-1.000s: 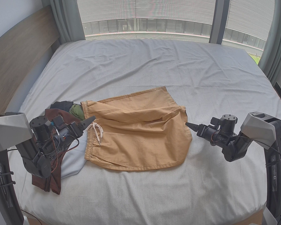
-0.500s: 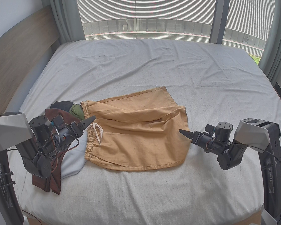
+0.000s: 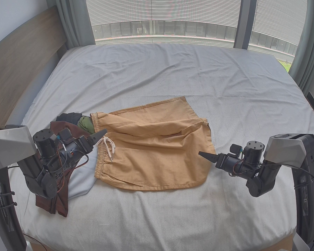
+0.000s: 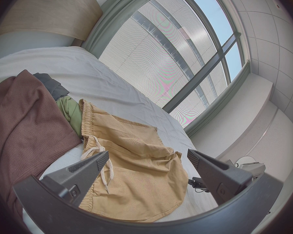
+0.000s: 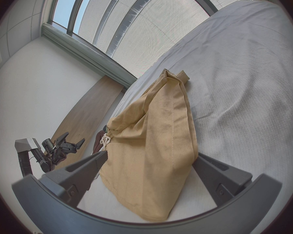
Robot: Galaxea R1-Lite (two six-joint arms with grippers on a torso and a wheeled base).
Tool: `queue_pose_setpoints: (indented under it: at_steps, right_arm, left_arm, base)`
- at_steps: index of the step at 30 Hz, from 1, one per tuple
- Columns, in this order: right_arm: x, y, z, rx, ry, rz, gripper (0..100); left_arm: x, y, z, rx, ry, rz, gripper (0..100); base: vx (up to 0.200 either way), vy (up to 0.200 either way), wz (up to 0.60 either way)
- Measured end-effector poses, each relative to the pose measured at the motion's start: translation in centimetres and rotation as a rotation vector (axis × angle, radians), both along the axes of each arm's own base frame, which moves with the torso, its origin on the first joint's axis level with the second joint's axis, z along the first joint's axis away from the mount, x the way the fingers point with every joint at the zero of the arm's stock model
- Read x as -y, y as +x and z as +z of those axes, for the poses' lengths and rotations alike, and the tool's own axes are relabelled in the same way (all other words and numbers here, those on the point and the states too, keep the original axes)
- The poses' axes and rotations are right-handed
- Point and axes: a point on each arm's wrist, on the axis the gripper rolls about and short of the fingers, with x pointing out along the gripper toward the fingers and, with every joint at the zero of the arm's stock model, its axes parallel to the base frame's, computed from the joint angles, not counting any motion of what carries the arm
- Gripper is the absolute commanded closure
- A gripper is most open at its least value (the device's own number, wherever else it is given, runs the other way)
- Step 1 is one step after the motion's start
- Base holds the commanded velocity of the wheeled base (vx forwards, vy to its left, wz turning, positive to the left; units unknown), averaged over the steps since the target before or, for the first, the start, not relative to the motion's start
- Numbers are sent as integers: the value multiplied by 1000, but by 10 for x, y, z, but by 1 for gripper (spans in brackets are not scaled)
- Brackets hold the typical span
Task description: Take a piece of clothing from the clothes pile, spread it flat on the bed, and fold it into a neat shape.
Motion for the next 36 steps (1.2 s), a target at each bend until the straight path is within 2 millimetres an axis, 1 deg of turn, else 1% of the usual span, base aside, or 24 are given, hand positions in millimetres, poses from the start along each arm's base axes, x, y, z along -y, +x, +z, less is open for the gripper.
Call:
queue_pose_setpoints:
  at_steps: [8,17,22,27,31,36]
  right_arm:
    - [5,-22,9,-33,-2,18,0]
    - [10,-44,27,-47,6,58,0]
    - [21,-54,31,-60,-6,34,0]
    - [42,-59,28,-55,-50,-14,0]
    - [54,-63,20,-71,-68,-43,0]
    - [59,-67,10,-105,-72,-59,0]
  left_arm:
    - [0,0,0,-1,0,-1,0]
    - [1,-1,0,-3,-1,-4,0]
    - [2,-1,0,-4,-1,-5,0]
    - [2,-2,-2,-10,0,-7,0]
    - [2,-6,-5,-27,8,-9,0]
    - [1,-16,-14,-58,55,-17,0]
  base:
    - [0,0,0]
    - [0,0,0]
    - [0,0,0]
    - [0,0,0]
    - [0,0,0]
    - [0,0,0]
